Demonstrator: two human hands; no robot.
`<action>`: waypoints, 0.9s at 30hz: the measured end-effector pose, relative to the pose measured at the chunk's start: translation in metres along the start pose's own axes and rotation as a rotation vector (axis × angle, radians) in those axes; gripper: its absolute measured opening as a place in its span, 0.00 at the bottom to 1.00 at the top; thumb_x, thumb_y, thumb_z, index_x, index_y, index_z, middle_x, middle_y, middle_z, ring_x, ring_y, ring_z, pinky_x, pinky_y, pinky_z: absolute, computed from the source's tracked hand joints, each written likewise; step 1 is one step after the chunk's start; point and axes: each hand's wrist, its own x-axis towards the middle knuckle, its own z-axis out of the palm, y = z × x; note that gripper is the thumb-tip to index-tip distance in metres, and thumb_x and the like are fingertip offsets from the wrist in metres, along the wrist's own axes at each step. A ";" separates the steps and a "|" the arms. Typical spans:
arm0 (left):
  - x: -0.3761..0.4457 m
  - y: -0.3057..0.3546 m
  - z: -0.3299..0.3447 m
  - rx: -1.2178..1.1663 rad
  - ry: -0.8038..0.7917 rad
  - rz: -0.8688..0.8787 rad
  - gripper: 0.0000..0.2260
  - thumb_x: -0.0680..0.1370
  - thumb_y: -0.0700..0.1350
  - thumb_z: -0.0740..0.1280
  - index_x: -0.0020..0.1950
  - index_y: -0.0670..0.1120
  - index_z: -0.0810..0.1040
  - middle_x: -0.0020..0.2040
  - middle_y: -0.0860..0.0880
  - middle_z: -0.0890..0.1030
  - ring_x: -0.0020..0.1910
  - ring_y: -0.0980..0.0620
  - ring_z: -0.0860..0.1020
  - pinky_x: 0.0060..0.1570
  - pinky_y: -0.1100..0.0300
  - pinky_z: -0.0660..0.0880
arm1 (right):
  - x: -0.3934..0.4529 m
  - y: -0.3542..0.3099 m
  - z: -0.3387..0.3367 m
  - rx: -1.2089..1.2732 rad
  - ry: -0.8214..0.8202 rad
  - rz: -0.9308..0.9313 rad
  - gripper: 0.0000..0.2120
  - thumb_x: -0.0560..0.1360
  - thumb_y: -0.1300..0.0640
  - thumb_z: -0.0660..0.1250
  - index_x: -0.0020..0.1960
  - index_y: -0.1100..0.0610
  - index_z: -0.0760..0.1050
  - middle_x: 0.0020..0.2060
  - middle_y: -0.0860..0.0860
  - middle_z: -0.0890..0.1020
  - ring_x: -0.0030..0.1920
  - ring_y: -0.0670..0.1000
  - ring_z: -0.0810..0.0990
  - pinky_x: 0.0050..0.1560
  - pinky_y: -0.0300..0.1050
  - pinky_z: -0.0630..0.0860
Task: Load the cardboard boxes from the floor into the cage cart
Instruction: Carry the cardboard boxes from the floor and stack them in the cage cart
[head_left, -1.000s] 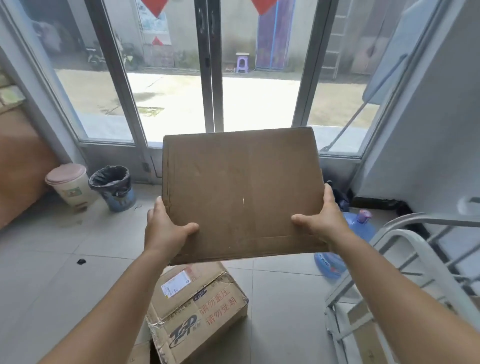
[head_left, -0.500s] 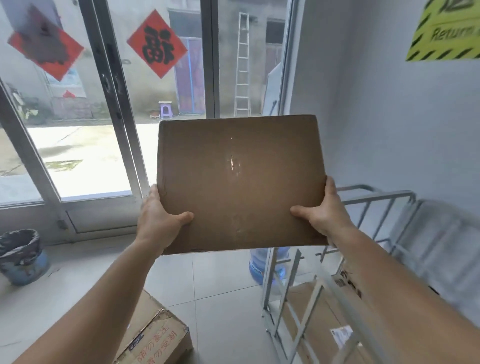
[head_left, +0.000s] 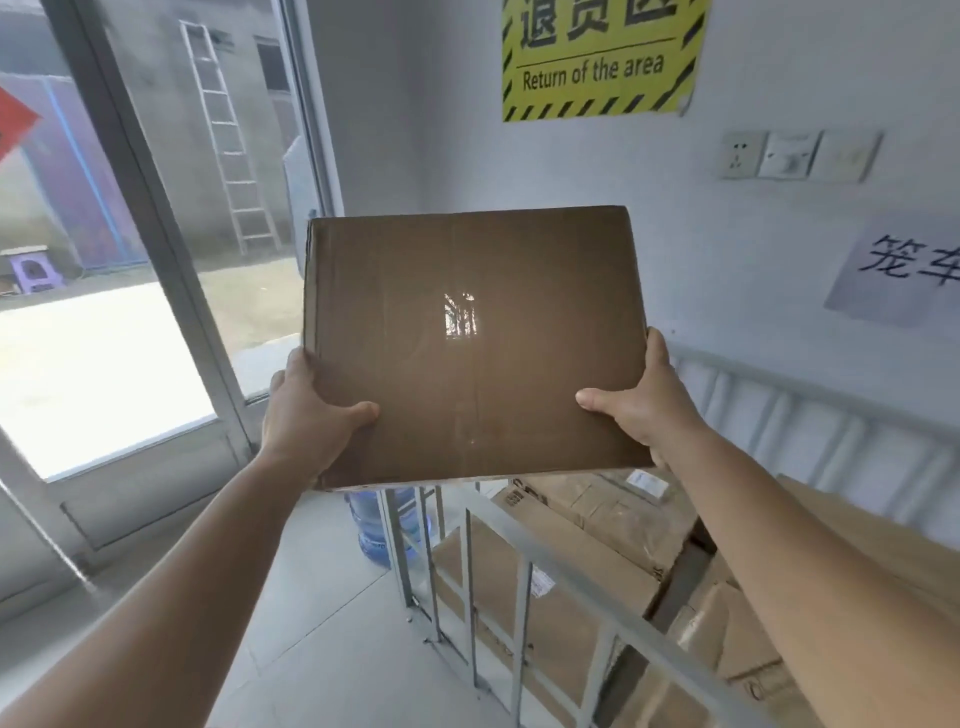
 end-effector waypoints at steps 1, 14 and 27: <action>-0.003 0.007 0.009 -0.010 -0.032 0.018 0.31 0.63 0.49 0.80 0.60 0.48 0.68 0.58 0.46 0.74 0.53 0.44 0.77 0.55 0.44 0.76 | -0.006 0.007 -0.013 -0.005 0.030 0.022 0.53 0.64 0.50 0.80 0.78 0.46 0.49 0.70 0.51 0.69 0.68 0.55 0.71 0.66 0.57 0.72; -0.072 0.107 0.146 -0.106 -0.462 0.251 0.33 0.65 0.47 0.80 0.65 0.46 0.68 0.59 0.47 0.73 0.54 0.43 0.76 0.56 0.45 0.76 | -0.097 0.100 -0.174 -0.004 0.395 0.299 0.54 0.62 0.51 0.81 0.77 0.45 0.51 0.69 0.50 0.70 0.67 0.55 0.72 0.64 0.58 0.74; -0.152 0.144 0.335 0.073 -0.839 0.246 0.35 0.64 0.49 0.79 0.66 0.44 0.67 0.61 0.46 0.72 0.55 0.44 0.76 0.55 0.47 0.76 | -0.124 0.257 -0.268 0.039 0.384 0.723 0.56 0.66 0.55 0.80 0.80 0.47 0.44 0.76 0.52 0.62 0.73 0.57 0.65 0.71 0.61 0.65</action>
